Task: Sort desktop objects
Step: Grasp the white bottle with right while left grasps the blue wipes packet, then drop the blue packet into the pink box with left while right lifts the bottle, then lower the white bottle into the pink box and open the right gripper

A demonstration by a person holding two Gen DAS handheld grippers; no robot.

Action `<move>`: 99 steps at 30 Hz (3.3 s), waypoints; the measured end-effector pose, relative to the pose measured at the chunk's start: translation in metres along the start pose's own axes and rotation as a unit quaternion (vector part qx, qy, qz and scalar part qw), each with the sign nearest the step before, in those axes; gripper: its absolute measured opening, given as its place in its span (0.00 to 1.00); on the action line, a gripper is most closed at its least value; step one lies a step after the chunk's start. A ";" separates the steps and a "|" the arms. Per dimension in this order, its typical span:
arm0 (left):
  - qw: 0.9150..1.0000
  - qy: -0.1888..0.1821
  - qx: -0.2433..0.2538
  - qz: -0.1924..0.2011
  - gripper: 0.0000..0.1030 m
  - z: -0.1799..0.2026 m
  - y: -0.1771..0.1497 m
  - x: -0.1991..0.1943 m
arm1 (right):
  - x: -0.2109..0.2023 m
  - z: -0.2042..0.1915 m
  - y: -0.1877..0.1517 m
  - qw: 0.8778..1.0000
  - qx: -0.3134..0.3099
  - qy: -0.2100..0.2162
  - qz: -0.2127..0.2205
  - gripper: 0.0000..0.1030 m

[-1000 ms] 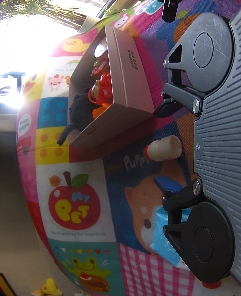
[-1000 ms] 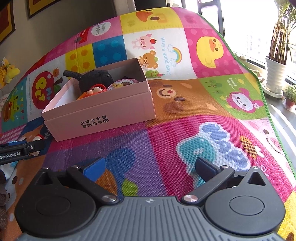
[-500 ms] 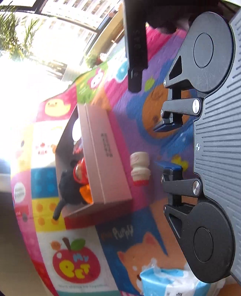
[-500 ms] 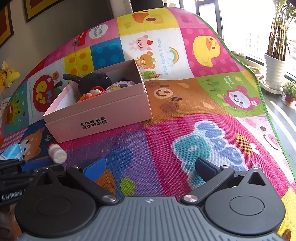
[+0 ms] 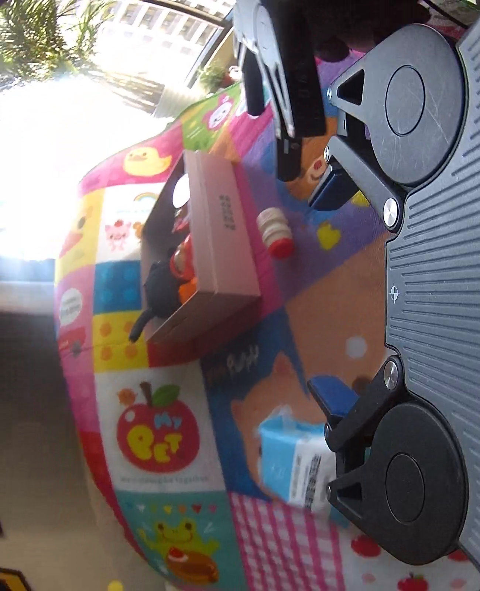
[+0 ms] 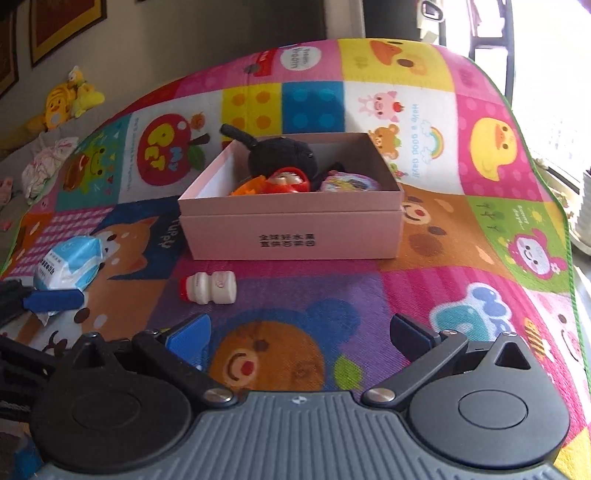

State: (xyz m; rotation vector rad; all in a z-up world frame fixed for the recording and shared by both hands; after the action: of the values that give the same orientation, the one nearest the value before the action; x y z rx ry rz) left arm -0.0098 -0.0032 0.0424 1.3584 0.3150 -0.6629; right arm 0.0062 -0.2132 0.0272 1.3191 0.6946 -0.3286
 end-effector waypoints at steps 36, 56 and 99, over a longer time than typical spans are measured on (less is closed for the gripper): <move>0.990 0.141 -0.015 -0.022 0.66 -0.066 0.003 0.037 | -0.026 0.030 -0.027 0.999 0.007 -0.018 -0.043 0.41; 0.998 -0.029 0.008 0.051 0.65 0.068 0.110 0.078 | -0.070 0.026 -0.007 0.999 0.005 0.013 0.042 0.41; 0.995 -0.039 -0.093 -0.028 1.00 -0.008 0.008 0.071 | 0.077 0.011 0.167 1.000 -0.005 0.024 -0.019 0.70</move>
State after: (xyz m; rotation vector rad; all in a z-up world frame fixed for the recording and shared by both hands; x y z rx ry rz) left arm 0.0514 -0.0128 0.0068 1.1478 0.3441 -0.7126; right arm 0.1662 -0.1706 0.1080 1.3088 0.7606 -0.3248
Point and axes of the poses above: each gripper's, at about its wrist camera, not at the fingertips, and x roughly the way its jaws point, z to its right, y to its top, the point moved 1 cm from there along x, roughly the way its jaws point, and after that the axes turned 12 degrees about -x, right-handed, at the moved point
